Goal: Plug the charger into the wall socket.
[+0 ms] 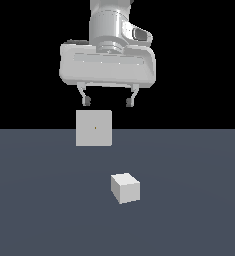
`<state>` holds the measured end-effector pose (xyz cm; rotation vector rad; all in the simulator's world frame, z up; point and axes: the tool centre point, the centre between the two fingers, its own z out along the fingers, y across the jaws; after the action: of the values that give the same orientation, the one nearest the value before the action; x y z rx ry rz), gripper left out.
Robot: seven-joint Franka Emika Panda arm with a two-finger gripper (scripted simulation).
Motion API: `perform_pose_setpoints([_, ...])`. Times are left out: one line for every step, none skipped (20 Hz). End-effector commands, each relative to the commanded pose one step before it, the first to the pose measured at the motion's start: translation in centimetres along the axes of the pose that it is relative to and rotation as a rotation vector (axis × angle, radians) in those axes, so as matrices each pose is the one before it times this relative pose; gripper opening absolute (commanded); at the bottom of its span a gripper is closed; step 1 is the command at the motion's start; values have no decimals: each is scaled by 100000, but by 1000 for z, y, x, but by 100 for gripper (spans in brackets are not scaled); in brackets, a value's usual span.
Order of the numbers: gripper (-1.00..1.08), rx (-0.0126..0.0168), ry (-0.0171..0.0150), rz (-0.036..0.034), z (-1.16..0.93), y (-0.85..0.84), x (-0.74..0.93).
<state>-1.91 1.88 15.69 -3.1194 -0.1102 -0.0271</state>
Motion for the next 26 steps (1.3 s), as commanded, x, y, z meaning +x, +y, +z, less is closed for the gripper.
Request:
perform_pose_setpoints([100,-71,469,-2399,798,99,-919])
perform_pose_setpoints([100,-32,251,-1161,374,43,-431])
perform_pose_setpoints([100,-35,270,-1248,402,47,-462])
perform_pose_setpoints([100,-37,288,-1332,430,52,-493])
perform_pose_setpoints([100,-39,307,-1418,459,56,-524])
perform_pose_setpoints([100,-41,325,-1503,487,60,-553])
perform_pose_setpoints([100,-42,337,-1553,504,63,-570])
perform_pose_setpoints([100,-40,328,-1511,492,63,-553])
perform_pose_setpoints([100,-38,317,-1459,477,62,-533])
perform_pose_setpoints([100,-36,305,-1404,460,61,-511])
perform_pose_setpoints([100,-34,293,-1344,442,60,-488])
perform_pose_setpoints([100,-31,279,-1280,423,59,-463])
perform_pose_setpoints([100,-28,265,-1212,402,57,-436])
perform_pose_setpoints([100,-25,248,-1137,379,55,-407])
perform_pose_setpoints([100,-22,231,-1053,354,53,-376])
perform_pose_setpoints([100,-19,212,-966,327,52,-344])
perform_pose_setpoints([100,-17,194,-884,300,47,-311])
perform_pose_setpoints([100,-14,175,-795,273,46,-280])
perform_pose_setpoints([100,-11,156,-710,246,43,-248])
perform_pose_setpoints([100,-9,138,-625,219,40,-217])
perform_pose_setpoints([100,-7,120,-544,191,36,-187])
perform_pose_setpoints([100,-5,101,-457,163,33,-157])
perform_pose_setpoints([100,-3,83,-375,135,27,-127])
perform_pose_setpoints([100,-2,63,-286,106,25,-99])
perform_pose_setpoints([100,-1,47,-213,75,14,-69])
perform_pose_setpoints([100,-1,26,-117,46,13,-43])
